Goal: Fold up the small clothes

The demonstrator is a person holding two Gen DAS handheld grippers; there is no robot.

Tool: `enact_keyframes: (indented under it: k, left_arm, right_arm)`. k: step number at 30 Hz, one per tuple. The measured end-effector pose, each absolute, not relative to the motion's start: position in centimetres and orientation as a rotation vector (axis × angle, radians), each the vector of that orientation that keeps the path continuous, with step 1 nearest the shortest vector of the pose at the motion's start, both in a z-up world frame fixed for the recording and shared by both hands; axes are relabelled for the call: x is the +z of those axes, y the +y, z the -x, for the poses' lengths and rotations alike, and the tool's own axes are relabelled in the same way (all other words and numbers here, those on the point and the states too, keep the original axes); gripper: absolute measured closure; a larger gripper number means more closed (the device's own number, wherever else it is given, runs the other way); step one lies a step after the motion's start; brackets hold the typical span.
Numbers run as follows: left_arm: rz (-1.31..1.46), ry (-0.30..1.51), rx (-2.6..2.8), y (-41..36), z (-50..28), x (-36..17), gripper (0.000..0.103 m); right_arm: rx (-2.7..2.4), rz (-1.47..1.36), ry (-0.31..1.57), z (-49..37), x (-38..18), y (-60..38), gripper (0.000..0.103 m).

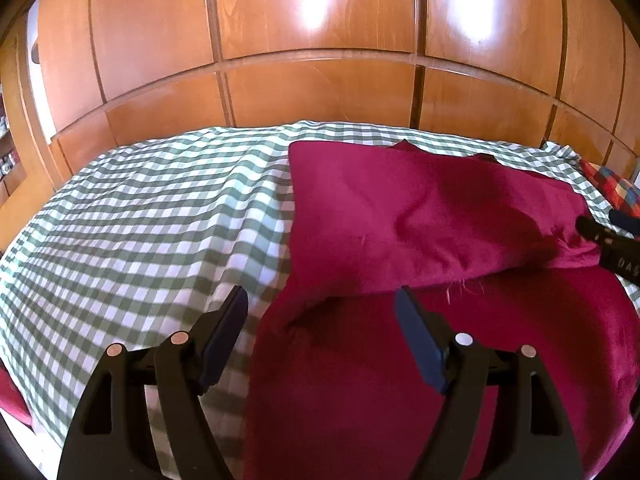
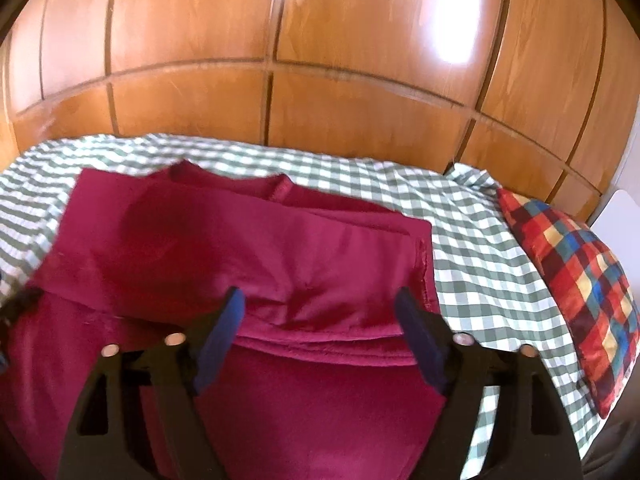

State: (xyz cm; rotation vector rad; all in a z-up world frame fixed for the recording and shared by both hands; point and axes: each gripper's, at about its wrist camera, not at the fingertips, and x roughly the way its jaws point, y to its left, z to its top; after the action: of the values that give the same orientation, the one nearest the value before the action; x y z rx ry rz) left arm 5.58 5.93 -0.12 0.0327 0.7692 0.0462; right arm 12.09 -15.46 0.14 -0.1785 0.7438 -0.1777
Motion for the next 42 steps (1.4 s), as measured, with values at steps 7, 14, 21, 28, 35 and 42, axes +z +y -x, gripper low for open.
enact_keyframes:
  k: [7, 14, 21, 28, 35, 42]
  left_arm:
    - [-0.034, 0.753, 0.066, 6.8, -2.3, 0.1, 0.025]
    - [-0.005, 0.764, 0.097, 8.2, 0.1, 0.0, 0.025]
    - [0.012, 0.761, 0.110, 8.9, 1.1, 0.1, 0.025]
    - [0.011, 0.748, 0.109, 9.1, 1.8, 0.4, 0.025]
    - [0.012, 0.749, 0.114, 9.4, 2.3, 0.5, 0.024]
    - [-0.012, 0.757, 0.130, 9.2, 2.6, 0.4, 0.024]
  right_arm:
    - [-0.158, 0.148, 0.672, -8.8, 2.7, -13.0, 0.018]
    - [-0.125, 0.148, 0.634, -7.1, 4.3, -10.4, 0.018]
    - [-0.094, 0.191, 0.605, -6.0, 4.9, -8.3, 0.014]
    - [-0.076, 0.206, 0.607, -5.8, 5.2, -7.4, 0.014]
    - [-0.071, 0.204, 0.611, -5.6, 5.1, -7.0, 0.014]
    - [-0.064, 0.194, 0.643, -5.8, 4.3, -7.5, 0.014]
